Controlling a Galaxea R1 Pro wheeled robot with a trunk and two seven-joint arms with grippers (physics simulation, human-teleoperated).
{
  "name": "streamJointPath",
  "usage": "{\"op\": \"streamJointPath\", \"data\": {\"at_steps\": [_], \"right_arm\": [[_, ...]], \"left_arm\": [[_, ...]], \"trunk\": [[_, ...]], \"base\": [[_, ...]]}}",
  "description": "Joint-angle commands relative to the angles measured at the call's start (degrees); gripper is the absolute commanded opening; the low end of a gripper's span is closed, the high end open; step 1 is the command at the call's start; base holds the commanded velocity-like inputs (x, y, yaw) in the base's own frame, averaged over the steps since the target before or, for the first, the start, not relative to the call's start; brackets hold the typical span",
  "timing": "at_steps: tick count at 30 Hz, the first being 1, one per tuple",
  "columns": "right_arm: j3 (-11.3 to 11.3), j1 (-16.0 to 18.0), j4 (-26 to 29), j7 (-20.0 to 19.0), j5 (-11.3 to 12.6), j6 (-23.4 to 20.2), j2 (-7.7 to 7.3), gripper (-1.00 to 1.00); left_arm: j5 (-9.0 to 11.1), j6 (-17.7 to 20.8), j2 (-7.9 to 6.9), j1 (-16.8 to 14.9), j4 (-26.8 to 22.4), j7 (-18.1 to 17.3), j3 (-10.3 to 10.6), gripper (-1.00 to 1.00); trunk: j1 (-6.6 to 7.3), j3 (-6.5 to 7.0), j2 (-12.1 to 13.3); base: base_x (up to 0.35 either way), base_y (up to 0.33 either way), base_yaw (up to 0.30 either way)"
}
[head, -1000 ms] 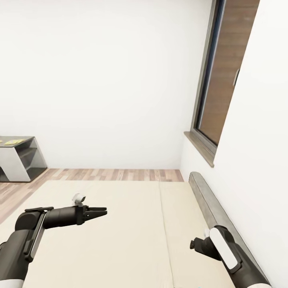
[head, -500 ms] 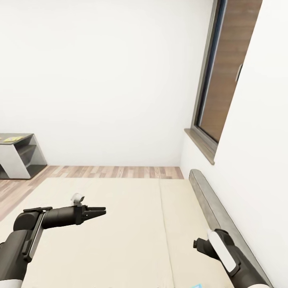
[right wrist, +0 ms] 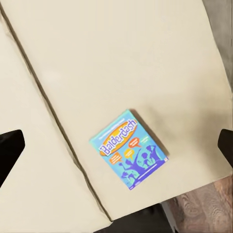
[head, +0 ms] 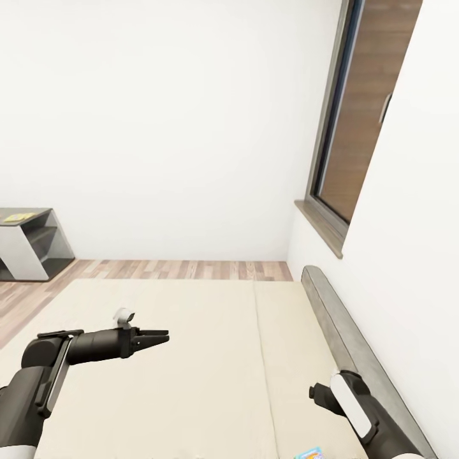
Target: Put all the toys in the child's room - the three board games (two on the bed and one on the table), the two jigsaw puzzles on the table, and the tennis ball on the table - inside the toy box on the table in the child's room.
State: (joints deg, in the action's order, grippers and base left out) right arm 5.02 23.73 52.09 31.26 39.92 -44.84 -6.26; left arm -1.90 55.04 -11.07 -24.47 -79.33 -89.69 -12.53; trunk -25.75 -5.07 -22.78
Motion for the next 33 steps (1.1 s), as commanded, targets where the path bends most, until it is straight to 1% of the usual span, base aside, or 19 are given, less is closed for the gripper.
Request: {"op": "streamJointPath", "data": {"at_steps": [1, 3, 5, 6, 9, 12, 15, 26, 33], "right_arm": [[0.7, 0.1, -0.1, 0.6, 0.0, 0.2, -0.01, 1.00], [2.0, 0.1, -0.3, 0.3, -0.7, 0.7, 0.05, 1.00], [3.8, 0.1, -0.4, -1.1, -1.2, 1.7, 0.08, 1.00], [4.2, 0.1, -0.4, -1.7, -1.3, 2.0, 0.08, 1.00], [5.4, 0.1, -0.5, -5.8, -1.5, 3.1, 0.05, 1.00], [5.8, 0.4, -0.6, -8.4, -1.7, 3.6, -0.25, 1.00], [6.0, 0.7, -0.7, -9.2, -1.7, 3.7, -0.35, 1.00], [6.1, 0.9, -0.7, -9.8, -1.8, 3.8, -0.10, 1.00], [6.1, 1.0, -0.7, -9.8, -1.8, 3.8, -0.64, 1.00]], "left_arm": [[-0.2, 0.6, 0.00, -0.1, 0.0, -0.3, 0.0, 1.00], [-0.2, 0.6, 0.00, -0.1, 0.0, -0.3, 0.0, 1.00], [-0.2, 0.5, 0.00, -0.1, 0.0, -0.3, 0.0, 1.00], [-0.2, 0.5, 0.00, -0.1, 0.0, -0.3, 0.0, 1.00], [-0.2, 0.5, 0.00, 0.0, 0.0, -0.3, 0.0, 1.00], [-0.3, 0.5, -0.05, 0.0, 0.0, -0.3, 0.0, 1.00], [-0.4, 0.4, -0.07, 0.1, 0.0, -0.3, 0.0, 1.00], [-0.7, 0.3, 0.05, 0.1, 0.4, -0.3, 0.2, 1.00], [-0.3, 0.3, -0.07, 0.1, 0.4, -0.3, 0.0, 1.00]], "trunk": [[-0.03, -0.23, -0.1], [-0.03, -0.42, -0.1], [-0.03, -0.60, -0.1], [-0.03, -0.69, -0.1], [-0.03, -0.97, -0.1], [-0.03, -1.25, -0.1], [-0.03, -1.53, -0.1], [-0.03, -2.56, -0.1], [-0.03, -3.21, -0.1]], "base": [[0.000, 0.000, 0.000], [0.000, 0.000, 0.000], [0.000, 0.000, 0.000], [0.000, 0.000, 0.000], [0.000, 0.000, 0.000], [0.000, 0.000, 0.000], [0.000, 0.000, 0.000], [0.000, 0.000, 0.000], [0.000, 0.000, 0.000]]}}
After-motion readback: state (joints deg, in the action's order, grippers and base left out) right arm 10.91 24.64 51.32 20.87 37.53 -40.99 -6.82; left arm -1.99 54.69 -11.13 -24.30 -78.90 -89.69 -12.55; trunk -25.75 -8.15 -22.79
